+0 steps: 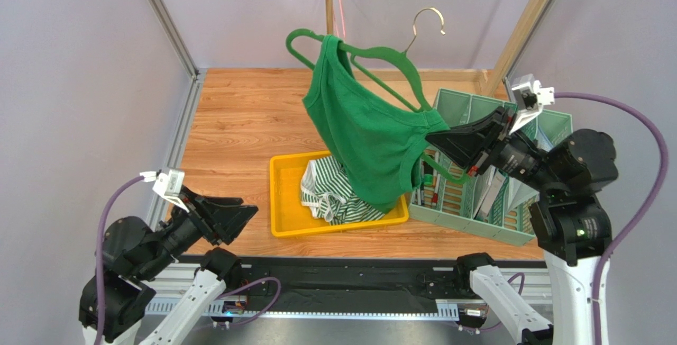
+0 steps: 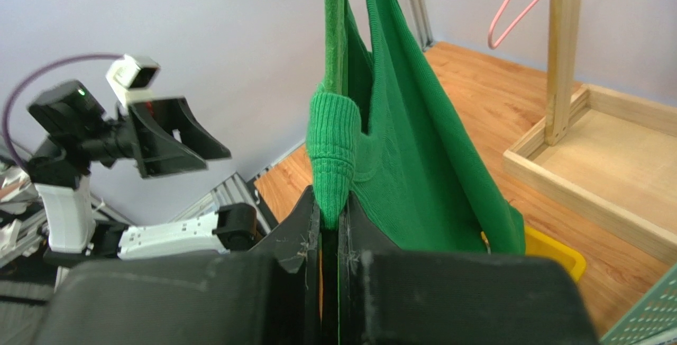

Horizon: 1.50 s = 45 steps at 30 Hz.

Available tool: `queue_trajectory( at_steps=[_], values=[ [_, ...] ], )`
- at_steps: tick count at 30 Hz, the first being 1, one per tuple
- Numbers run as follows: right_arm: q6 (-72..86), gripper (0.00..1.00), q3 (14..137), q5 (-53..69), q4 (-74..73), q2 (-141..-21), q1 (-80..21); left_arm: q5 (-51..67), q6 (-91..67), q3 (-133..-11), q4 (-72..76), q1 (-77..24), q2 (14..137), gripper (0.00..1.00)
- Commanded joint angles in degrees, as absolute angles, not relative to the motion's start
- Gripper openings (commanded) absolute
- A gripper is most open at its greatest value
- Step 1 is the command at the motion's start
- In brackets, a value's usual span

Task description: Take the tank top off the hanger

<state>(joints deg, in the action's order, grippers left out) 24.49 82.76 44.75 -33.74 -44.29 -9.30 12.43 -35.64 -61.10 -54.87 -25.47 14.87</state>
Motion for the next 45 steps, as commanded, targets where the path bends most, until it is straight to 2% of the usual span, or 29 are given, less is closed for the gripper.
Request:
queue_trajectory(
  at_steps=[1, 4, 5, 14, 15, 17, 18, 29, 45],
  values=[
    [24.8, 0.0, 78.1, 48.3, -23.0, -46.5, -9.8, 22.0, -34.0, -67.0, -48.0, -25.5, 17.0, 0.68],
    [23.8, 0.0, 76.1, 44.6, -21.4, -48.2, -14.8, 23.7, -35.2, -68.4, -44.9, -25.5, 18.4, 0.69],
    [22.8, 0.0, 76.0, 42.5, -22.3, -49.2, -19.5, 23.9, -35.9, -68.5, -43.3, -25.5, 18.7, 0.69],
    [11.4, 0.0, 74.9, 9.0, -21.9, -55.3, -50.4, 19.9, -52.7, -66.2, -34.2, -25.5, 24.6, 0.69],
    [10.7, 0.0, 74.6, 1.2, -21.2, -56.5, -52.6, 19.5, -53.9, -65.6, -33.5, -25.5, 25.0, 0.69],
    [9.8, 0.0, 73.7, -5.4, -18.7, -58.0, -57.5, 19.0, -55.7, -65.7, -32.0, -25.5, 26.4, 0.69],
    [10.1, 0.0, 73.7, -9.2, -18.1, -59.7, -58.5, 18.8, -55.9, -65.9, -31.6, -25.5, 27.2, 0.69],
    [10.8, 0.0, 79.0, -20.4, -14.3, -70.1, -67.4, 12.2, -54.4, -65.6, -31.0, -25.6, 32.0, 0.68],
    [9.8, 0.0, 80.8, -24.0, -13.9, -73.6, -72.8, 8.9, -55.8, -63.2, -28.0, -25.6, 38.1, 0.63]
  ],
)
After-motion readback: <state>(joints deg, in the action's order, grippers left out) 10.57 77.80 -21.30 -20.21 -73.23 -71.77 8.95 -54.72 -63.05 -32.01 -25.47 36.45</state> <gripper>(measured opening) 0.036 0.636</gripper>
